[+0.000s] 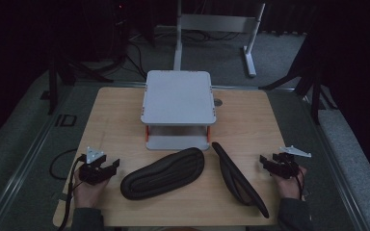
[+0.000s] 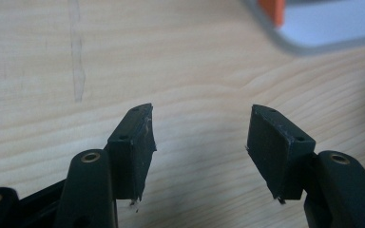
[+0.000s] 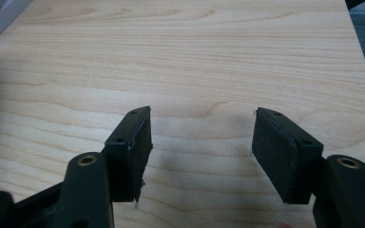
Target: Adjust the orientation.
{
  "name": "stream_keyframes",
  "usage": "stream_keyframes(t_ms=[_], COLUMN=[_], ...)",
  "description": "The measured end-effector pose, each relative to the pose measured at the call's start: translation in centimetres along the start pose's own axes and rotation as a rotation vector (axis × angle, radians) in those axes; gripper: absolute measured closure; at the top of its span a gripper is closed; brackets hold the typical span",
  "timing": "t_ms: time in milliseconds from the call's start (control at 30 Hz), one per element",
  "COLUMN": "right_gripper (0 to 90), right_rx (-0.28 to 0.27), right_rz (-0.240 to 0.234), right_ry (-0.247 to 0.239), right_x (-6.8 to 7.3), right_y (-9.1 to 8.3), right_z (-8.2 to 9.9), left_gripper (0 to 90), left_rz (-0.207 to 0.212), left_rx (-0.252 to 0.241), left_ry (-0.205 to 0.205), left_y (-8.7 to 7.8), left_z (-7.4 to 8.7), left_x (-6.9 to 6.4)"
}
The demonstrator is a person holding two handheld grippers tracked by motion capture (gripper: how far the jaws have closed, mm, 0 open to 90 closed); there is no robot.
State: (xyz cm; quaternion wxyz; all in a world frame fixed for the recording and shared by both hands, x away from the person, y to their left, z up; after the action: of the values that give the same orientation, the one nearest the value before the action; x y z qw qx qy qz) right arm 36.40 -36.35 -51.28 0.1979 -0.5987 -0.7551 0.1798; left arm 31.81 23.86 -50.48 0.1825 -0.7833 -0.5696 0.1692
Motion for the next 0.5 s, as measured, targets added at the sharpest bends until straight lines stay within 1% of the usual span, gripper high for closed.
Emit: stream_keyframes(t_ms=[33,100,133,200,233,267,300,333,400,433,467,500], right_gripper=[38.3,38.3,38.3,38.3,38.3,38.3,38.2,38.0,38.0,38.0,37.8,37.7], right_rx=[-0.001,-0.003,-0.003,-0.004,-0.004,-0.004,-0.004,-0.003,-0.001,0.001,0.001,0.001], right_rz=[0.001,0.002,0.002,0.002,0.002,0.002,0.002,0.002,0.001,0.001,0.001,0.001], right_ry=[0.002,0.001,0.001,0.004,0.003,0.003,0.002,0.0,0.0,0.0,-0.002,-0.003], right_x=[0.0,0.0,0.0,0.1,0.1,0.1,0.1,0.1,0.2,0.2,0.2,0.2], right_y=[0.0,-0.1,-0.1,-0.1,-0.1,-0.1,-0.1,-0.1,-0.1,0.0,0.0,0.0], right_z=[0.0,0.0,0.0,0.0,0.0,0.0,0.0,0.0,0.0,0.1,0.1,0.1], left_gripper=[41.9,41.9,41.9,41.9,41.9,41.9,41.9,41.9,41.8,40.9,39.4,38.9], left_rz=[0.012,0.027,0.027,0.08,0.092,0.092,0.116,0.152,0.21,0.21,0.251,0.293], left_rx=[-0.013,-0.034,-0.034,-0.07,-0.076,-0.076,-0.084,-0.094,-0.099,-0.099,-0.091,-0.078], left_ry=[-0.003,0.005,0.005,-0.01,-0.007,-0.007,-0.006,-0.003,0.002,0.002,0.002,0.016], left_y=[-0.2,-0.8,-0.8,-1.8,-2.1,-2.1,-2.4,-2.8,-3.0,-3.0,-2.9,-2.7], left_z=[-0.2,-0.8,-0.8,-2.4,-2.9,-2.9,-3.5,-4.3,-5.1,-5.1,-5.5,-5.6], left_x=[-0.1,-0.5,-0.5,-1.4,-1.7,-1.7,-2.1,-2.8,-3.8,-3.8,-4.4,-5.2])
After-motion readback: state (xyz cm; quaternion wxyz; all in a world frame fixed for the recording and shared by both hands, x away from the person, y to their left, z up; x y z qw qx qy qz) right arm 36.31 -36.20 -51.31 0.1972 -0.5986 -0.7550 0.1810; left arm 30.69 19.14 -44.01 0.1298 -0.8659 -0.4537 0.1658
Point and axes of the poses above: each handheld gripper's, and its own axes: y roughly forward along the jaws, z roughly out of its underside, x roughly to its left, the point moved 3 cm from there along y, roughly forward along the jaws, and after that the axes turned 9 degrees about -x, right-handed, at the moved point
